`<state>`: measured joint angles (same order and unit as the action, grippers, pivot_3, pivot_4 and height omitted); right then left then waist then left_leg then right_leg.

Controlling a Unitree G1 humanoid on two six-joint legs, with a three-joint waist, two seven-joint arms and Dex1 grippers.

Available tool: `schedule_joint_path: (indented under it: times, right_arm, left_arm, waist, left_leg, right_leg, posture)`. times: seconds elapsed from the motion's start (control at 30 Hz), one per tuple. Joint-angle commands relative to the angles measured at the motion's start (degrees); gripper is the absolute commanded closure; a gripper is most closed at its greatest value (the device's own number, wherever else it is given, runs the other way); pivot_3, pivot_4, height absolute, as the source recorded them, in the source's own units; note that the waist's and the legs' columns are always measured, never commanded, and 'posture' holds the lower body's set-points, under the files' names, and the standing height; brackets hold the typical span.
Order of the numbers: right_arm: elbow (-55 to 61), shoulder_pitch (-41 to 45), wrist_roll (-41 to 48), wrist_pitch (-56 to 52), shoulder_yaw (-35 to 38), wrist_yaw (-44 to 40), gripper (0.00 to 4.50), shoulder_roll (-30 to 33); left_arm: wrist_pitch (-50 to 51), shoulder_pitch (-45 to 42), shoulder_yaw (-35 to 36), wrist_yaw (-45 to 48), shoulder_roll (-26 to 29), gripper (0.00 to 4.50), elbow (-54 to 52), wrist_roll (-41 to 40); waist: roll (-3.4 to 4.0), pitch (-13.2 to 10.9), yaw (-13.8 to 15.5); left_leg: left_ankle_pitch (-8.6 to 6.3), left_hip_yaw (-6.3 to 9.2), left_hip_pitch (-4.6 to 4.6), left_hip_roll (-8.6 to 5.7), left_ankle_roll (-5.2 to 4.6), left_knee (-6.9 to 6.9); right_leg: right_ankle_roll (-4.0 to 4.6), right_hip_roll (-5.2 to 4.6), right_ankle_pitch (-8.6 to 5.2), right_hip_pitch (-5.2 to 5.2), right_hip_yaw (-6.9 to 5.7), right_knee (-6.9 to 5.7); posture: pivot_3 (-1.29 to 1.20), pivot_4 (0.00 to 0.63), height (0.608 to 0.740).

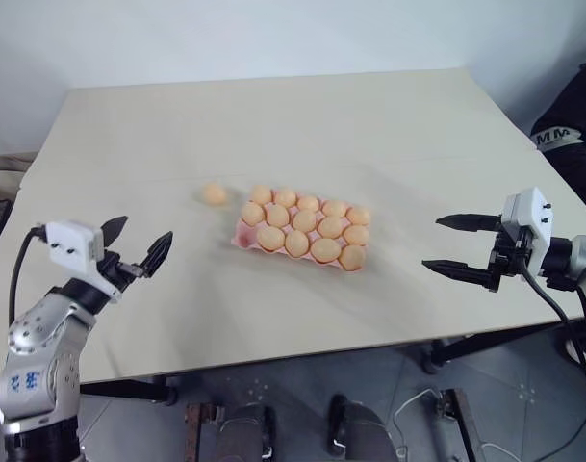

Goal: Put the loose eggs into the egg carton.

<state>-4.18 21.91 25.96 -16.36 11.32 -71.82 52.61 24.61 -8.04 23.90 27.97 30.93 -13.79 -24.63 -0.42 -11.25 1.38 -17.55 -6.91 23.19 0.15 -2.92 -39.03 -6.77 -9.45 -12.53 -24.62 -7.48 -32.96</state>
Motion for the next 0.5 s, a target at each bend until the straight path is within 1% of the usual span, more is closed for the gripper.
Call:
schedule_joint_path:
  times: [0.03,0.17,0.27,0.4,0.5]
  right_arm:
    - [2.02,0.26,0.73,-0.11,1.19,0.43,0.00,0.58]
    - [2.81,-0.16,0.79,-0.49,1.40,1.01,0.00,0.51]
    - [3.48,-0.46,0.84,-0.80,1.52,1.63,0.00,0.36]
    - [5.16,-1.79,1.25,-1.41,2.21,2.55,0.00,0.27]
    - [5.95,-2.63,1.48,-1.74,2.79,3.12,0.00,0.36]
  left_arm:
    - [1.97,-6.82,-3.76,3.19,2.78,0.01,6.37,-0.15]
    - [-0.85,-19.45,-8.84,5.61,3.36,0.01,21.69,3.54]
    - [-5.58,-27.62,-12.09,6.95,2.82,0.01,33.80,7.08]
    - [-11.55,-36.75,-14.56,8.07,1.81,0.01,49.98,10.62]
    - [-16.98,-41.71,-15.37,8.36,0.75,0.01,59.52,12.70]
  waist:
    - [0.00,0.00,-0.06]
    - [-0.01,0.00,0.14]
    - [-0.01,0.00,0.03]
    - [-0.01,-0.01,-0.13]
    - [-0.02,-0.01,-0.21]
  left_leg:
    - [-0.01,-0.06,-0.01,0.01,0.01,0.00]
    - [0.04,-0.05,-0.02,-0.02,0.00,0.00]
    - [0.04,-0.07,-0.02,-0.07,-0.01,0.00]
    - [0.03,-0.19,0.03,-0.08,-0.09,0.00]
    - [0.08,-0.32,0.01,-0.05,-0.29,0.01]
  right_leg:
    - [0.00,0.03,0.00,-0.01,-0.04,0.00]
    - [0.00,0.17,0.00,-0.01,-0.10,-0.07]
    - [-0.04,0.15,0.03,-0.01,-0.11,-0.07]
    - [-0.07,0.11,0.04,-0.06,-0.30,-0.03]
    - [-0.08,0.10,0.05,-0.10,-0.41,-0.01]
  posture:
    - [0.00,0.150,0.740]
    - [0.00,0.150,0.740]
    - [0.00,0.150,0.740]
    - [0.00,0.150,0.740]
    - [0.00,0.150,0.740]
